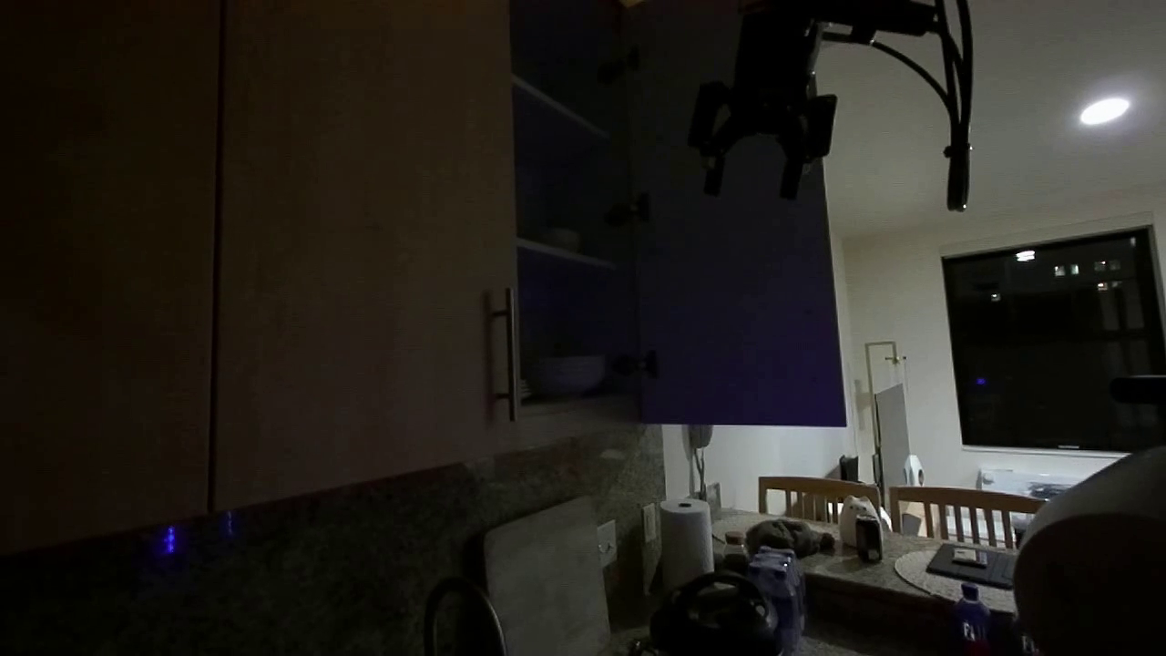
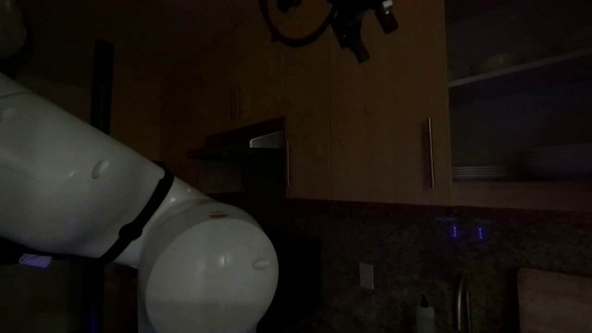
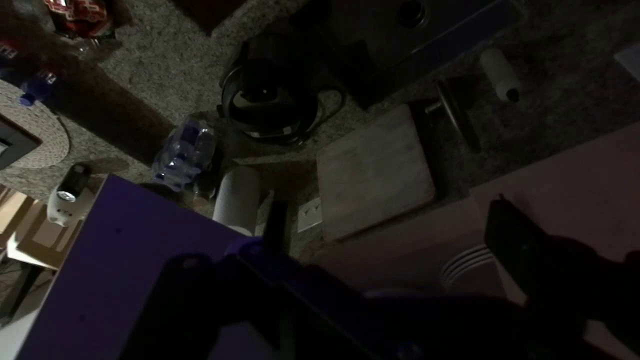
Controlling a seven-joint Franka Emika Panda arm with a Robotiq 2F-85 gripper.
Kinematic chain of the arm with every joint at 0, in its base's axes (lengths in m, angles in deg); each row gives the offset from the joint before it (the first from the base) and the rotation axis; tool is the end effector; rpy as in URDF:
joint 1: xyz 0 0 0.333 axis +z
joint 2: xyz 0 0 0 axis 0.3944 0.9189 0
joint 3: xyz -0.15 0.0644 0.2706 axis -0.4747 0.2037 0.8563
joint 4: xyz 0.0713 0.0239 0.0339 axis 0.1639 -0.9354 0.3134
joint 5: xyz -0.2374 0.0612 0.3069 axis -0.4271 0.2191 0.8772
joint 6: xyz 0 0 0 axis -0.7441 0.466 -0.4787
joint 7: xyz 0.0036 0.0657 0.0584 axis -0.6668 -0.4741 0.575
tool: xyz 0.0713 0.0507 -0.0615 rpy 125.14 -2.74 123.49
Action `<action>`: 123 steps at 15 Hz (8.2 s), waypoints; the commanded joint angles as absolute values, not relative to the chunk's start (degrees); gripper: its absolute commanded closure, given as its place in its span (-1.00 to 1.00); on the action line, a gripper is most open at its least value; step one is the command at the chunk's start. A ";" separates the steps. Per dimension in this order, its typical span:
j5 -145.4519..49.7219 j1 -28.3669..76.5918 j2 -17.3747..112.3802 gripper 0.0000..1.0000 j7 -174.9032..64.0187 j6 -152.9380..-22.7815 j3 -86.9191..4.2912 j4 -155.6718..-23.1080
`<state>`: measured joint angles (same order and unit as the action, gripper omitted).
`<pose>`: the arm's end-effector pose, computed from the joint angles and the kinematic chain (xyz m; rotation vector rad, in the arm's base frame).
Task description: Close the open cabinet door
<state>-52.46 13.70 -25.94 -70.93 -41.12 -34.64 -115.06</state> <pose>0.2010 -0.0251 0.7769 2.8405 -0.7522 0.7217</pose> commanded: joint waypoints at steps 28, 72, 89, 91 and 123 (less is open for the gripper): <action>-52.54 0.40 -19.61 -1.00 -86.24 -43.64 -42.03 -111.34; -55.10 -9.52 2.69 1.00 -96.46 -71.80 -56.15 -97.64; -53.35 -12.47 4.54 0.98 -99.57 -77.62 -56.94 -97.34; -53.35 -12.66 4.54 0.98 -99.57 -77.63 -56.94 -97.31; -40.68 -4.64 22.63 1.00 -82.91 -81.09 -65.85 -83.14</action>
